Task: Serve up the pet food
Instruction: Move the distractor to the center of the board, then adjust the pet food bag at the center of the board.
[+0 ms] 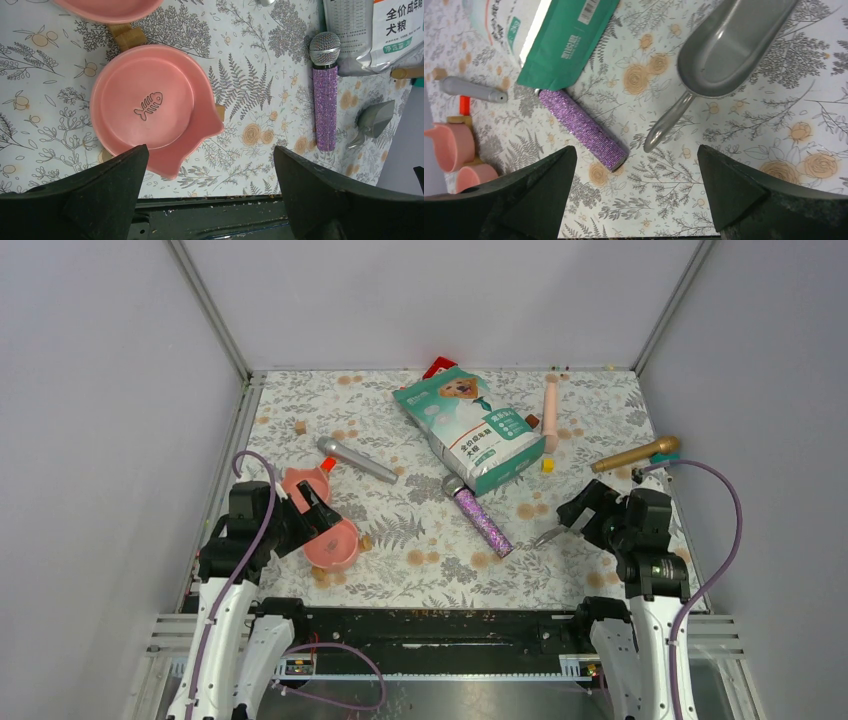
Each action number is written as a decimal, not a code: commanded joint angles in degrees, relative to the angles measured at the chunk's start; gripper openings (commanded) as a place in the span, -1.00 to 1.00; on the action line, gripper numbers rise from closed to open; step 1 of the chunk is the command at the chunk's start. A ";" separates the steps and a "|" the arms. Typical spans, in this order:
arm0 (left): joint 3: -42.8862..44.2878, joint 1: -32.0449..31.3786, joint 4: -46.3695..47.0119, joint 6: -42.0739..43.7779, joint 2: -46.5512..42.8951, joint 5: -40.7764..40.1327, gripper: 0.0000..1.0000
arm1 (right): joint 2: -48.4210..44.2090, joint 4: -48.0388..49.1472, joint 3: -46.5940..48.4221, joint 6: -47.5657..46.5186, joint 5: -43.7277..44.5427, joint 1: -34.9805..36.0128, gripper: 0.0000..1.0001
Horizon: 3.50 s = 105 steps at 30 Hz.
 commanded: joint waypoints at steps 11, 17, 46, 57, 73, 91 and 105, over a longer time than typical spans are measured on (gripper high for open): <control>-0.14 0.33 3.01 1.28 -0.35 2.47 0.97 | 10.64 11.73 1.85 0.64 -8.88 24.73 0.97; -0.22 0.33 3.01 1.31 -0.35 2.45 0.97 | 34.88 20.89 9.82 2.42 6.74 46.48 0.97; -0.49 0.33 3.29 1.37 -0.55 3.52 0.97 | 77.34 29.39 30.70 7.04 37.11 55.30 0.97; -0.47 0.33 3.32 1.29 -0.78 3.42 0.97 | 67.20 28.26 16.62 10.43 48.81 54.28 0.97; -0.47 0.33 3.34 1.35 -0.82 3.54 0.97 | 53.78 24.02 8.28 6.37 51.34 45.56 0.97; -0.48 0.33 3.34 1.71 -0.32 4.34 0.97 | 50.91 30.88 26.95 -32.63 23.98 47.77 0.97; -0.40 0.42 3.32 1.84 -0.36 4.23 0.97 | 97.24 22.85 75.53 -67.41 32.98 49.43 0.97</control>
